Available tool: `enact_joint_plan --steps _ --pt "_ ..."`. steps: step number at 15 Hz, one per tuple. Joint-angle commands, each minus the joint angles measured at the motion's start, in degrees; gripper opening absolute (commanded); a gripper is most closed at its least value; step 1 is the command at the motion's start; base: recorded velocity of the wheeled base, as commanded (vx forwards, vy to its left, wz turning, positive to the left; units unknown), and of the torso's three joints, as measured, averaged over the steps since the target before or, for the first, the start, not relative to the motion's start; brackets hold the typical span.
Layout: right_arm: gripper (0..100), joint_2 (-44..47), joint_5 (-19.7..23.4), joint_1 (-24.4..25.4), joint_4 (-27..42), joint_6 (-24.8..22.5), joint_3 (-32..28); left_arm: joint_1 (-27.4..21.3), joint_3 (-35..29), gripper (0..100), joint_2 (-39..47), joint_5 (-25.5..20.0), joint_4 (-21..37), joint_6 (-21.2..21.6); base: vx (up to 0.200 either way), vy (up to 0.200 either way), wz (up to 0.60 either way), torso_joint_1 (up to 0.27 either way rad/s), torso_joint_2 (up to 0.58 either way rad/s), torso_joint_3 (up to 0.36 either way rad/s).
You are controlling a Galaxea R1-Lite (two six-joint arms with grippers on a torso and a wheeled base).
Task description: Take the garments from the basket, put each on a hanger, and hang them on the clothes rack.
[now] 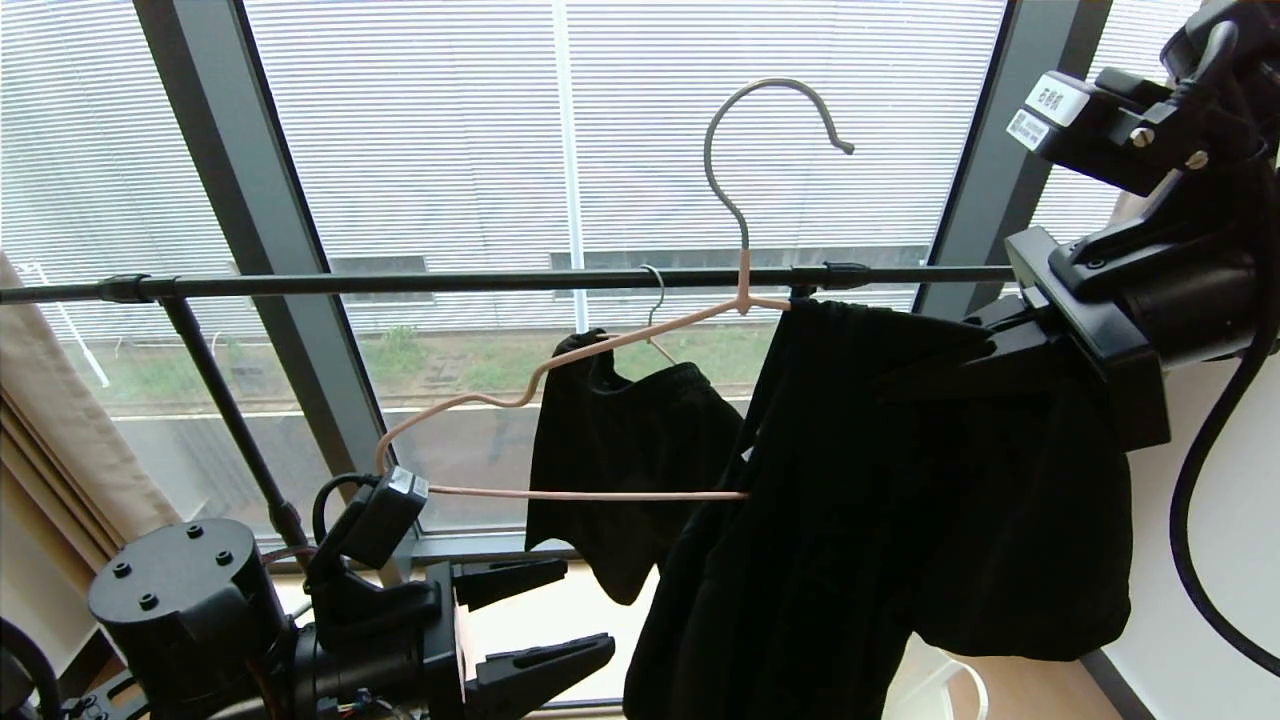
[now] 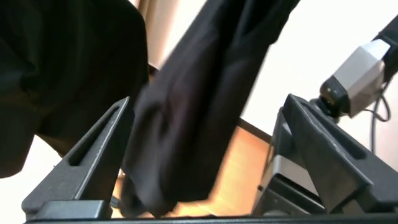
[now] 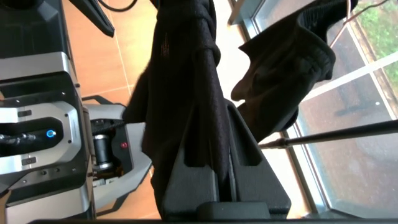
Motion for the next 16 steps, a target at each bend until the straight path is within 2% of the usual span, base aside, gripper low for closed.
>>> enact_joint_plan --steps 1,6,9,12,16 --pt "0 -0.11 -0.06 -1.94 0.03 -0.03 0.03 0.16 0.06 100 -0.31 0.41 0.12 -1.34 0.000 0.000 0.00 0.000 0.00 0.000" --pt "0 0.42 0.03 -3.00 0.03 -0.03 0.82 -0.28 1.38 100 -4.97 0.33 0.12 -0.99 0.000 0.000 0.00 0.000 0.00 0.000" --pt "0 1.47 0.03 -1.15 -0.06 -0.03 0.73 -3.62 2.17 100 -4.62 0.33 0.12 -0.73 0.000 0.000 0.00 0.000 0.00 0.000" --pt "0 1.56 0.03 -0.71 -1.20 -0.03 0.73 -6.00 2.25 100 -3.57 0.33 0.12 3.05 0.000 0.000 0.00 0.000 0.00 0.000" --pt "0 2.18 -0.06 -0.80 -1.20 -0.03 0.73 -6.26 3.13 100 -4.27 0.33 0.12 4.37 0.000 0.000 0.00 0.000 0.00 0.000"
